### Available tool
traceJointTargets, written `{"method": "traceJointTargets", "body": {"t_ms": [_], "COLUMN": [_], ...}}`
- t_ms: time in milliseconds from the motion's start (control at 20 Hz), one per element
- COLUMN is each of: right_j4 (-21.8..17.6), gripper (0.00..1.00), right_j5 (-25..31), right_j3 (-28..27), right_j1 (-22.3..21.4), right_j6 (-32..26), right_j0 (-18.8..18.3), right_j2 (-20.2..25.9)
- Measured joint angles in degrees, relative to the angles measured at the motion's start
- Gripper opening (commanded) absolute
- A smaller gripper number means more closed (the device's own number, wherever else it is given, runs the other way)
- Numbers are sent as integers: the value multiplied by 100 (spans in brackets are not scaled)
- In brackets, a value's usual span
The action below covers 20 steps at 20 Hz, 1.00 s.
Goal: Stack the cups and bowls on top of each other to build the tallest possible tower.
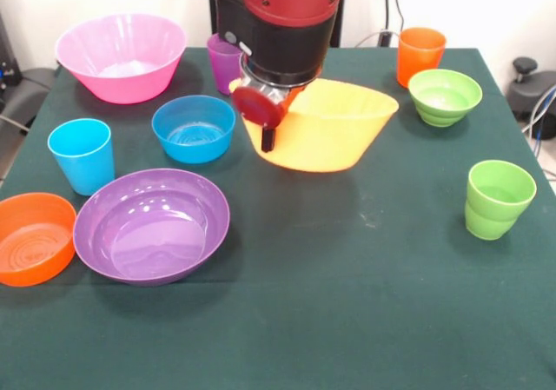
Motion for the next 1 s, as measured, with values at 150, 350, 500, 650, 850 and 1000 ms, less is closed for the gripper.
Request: {"method": "traceJointTargets", "body": {"t_ms": [150,350,500,650,850,1000], "right_j4": [-1,0,-1,2,6,52], "gripper": [0,0,0,0,0,0], "right_j5": [-1,0,0,0,0,0], "right_j3": [-241,-470,-568,-671,-734,-770], "right_j1": [128,296,408,554,722,836], "right_j6": [0,0,0,0,0,0], "right_j0": [19,53,83,140,224,307], "right_j2": [2,2,2,2,-5,-29]}}
